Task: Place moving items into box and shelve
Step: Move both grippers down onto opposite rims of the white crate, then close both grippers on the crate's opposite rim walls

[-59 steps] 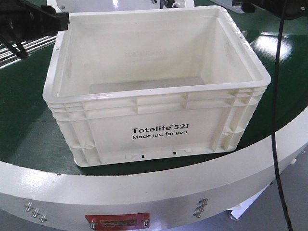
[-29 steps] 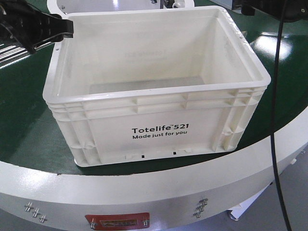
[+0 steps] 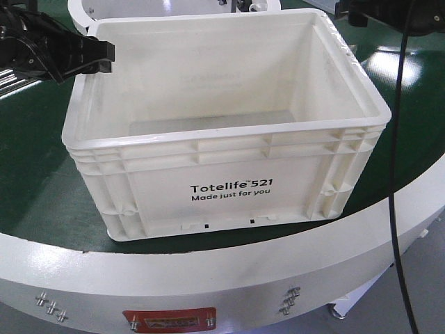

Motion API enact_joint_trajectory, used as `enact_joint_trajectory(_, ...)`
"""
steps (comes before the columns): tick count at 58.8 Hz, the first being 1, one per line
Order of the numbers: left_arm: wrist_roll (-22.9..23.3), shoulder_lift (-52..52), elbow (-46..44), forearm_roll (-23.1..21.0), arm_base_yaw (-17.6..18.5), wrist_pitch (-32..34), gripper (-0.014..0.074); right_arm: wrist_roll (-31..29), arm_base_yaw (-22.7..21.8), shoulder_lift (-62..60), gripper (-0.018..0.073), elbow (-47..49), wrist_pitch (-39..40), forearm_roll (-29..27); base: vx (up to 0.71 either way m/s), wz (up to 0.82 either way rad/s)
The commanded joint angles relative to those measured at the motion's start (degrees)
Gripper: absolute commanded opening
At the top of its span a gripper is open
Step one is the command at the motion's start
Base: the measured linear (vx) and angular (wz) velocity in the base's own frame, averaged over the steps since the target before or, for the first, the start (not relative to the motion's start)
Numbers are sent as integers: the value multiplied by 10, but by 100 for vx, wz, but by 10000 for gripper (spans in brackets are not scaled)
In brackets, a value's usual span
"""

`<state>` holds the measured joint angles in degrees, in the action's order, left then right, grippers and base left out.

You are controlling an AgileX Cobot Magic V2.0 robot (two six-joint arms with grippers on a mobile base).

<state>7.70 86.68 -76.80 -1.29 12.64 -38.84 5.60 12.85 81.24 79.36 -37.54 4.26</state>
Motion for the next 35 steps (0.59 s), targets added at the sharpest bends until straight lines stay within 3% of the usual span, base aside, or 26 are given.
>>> enact_joint_trajectory(1,6,-21,-21,0,2,38,559,-8,-2,-5,594,20,14,4,0,0)
enact_joint_trajectory(35,6,-21,-21,0,2,30,559,-8,-2,51,578,20,-26,2,0,0)
